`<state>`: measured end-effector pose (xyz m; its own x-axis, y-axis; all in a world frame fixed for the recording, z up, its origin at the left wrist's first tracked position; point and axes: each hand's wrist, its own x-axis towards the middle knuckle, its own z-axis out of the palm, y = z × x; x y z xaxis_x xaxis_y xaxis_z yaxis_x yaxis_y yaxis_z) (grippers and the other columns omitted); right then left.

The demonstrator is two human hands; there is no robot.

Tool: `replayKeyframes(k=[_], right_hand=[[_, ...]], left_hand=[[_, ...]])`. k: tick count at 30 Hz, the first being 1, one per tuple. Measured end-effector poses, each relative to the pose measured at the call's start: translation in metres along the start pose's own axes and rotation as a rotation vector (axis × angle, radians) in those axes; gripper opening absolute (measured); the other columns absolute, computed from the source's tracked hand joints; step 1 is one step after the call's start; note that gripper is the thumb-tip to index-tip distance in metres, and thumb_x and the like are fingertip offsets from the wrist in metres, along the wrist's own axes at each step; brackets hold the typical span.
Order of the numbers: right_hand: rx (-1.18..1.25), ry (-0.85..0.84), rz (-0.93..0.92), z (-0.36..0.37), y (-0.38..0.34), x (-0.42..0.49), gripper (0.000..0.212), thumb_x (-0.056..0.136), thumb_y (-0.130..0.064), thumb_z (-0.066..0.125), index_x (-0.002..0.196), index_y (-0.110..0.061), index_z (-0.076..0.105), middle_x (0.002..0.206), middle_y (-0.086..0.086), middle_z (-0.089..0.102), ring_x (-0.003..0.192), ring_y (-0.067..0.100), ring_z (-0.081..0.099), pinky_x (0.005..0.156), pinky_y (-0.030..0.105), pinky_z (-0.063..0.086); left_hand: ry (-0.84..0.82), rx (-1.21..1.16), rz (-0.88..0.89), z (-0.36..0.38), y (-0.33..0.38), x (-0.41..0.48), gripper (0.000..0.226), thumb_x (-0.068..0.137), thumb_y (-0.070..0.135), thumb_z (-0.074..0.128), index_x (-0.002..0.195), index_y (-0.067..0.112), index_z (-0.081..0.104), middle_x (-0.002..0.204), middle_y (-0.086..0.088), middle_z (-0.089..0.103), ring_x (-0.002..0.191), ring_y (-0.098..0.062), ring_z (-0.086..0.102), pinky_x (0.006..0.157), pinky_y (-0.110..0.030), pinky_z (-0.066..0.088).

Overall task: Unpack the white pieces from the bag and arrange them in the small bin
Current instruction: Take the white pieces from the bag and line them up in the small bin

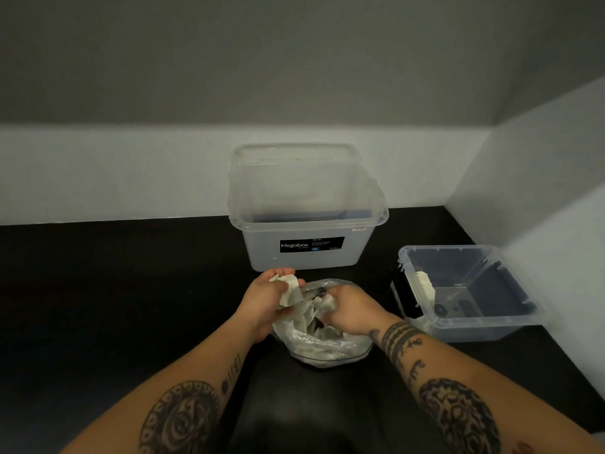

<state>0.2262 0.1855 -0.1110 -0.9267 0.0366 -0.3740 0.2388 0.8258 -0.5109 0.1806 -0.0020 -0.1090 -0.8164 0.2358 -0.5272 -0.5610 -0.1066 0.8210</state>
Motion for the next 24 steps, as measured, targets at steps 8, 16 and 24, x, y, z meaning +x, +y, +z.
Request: replayKeyframes(k=[8, 16, 24], right_hand=[[0.743, 0.009, 0.069, -0.024, -0.008, -0.027, 0.027, 0.086, -0.016, 0.08, 0.111, -0.012, 0.07, 0.089, 0.007, 0.071, 0.059, 0.009, 0.055, 0.051, 0.023, 0.043], [0.965, 0.134, 0.04, -0.005, -0.018, -0.039, 0.021, 0.09, -0.017, 0.076, 0.109, -0.009, 0.069, 0.084, 0.003, 0.071, 0.063, 0.006, 0.062, 0.052, 0.019, 0.047], [1.125, 0.205, 0.102, -0.011, -0.017, -0.04, 0.019, 0.095, -0.018, 0.07, 0.112, -0.01, 0.066, 0.091, 0.007, 0.075, 0.068, 0.012, 0.068, 0.051, 0.02, 0.048]], left_hand=[[-0.044, -0.071, -0.001, 0.005, 0.0, -0.013, 0.031, 0.101, 0.011, 0.047, 0.125, 0.024, 0.063, 0.118, -0.011, 0.072, 0.11, -0.032, 0.069, 0.084, -0.05, 0.059], [-0.276, -0.019, -0.023, 0.021, -0.003, -0.028, 0.032, 0.094, 0.029, 0.072, 0.123, 0.019, 0.065, 0.117, -0.012, 0.075, 0.104, -0.027, 0.074, 0.08, -0.036, 0.06], [-0.169, -0.098, 0.029, 0.019, -0.009, -0.023, 0.023, 0.094, 0.002, 0.068, 0.111, 0.016, 0.064, 0.101, -0.009, 0.076, 0.091, -0.025, 0.075, 0.072, -0.035, 0.061]])
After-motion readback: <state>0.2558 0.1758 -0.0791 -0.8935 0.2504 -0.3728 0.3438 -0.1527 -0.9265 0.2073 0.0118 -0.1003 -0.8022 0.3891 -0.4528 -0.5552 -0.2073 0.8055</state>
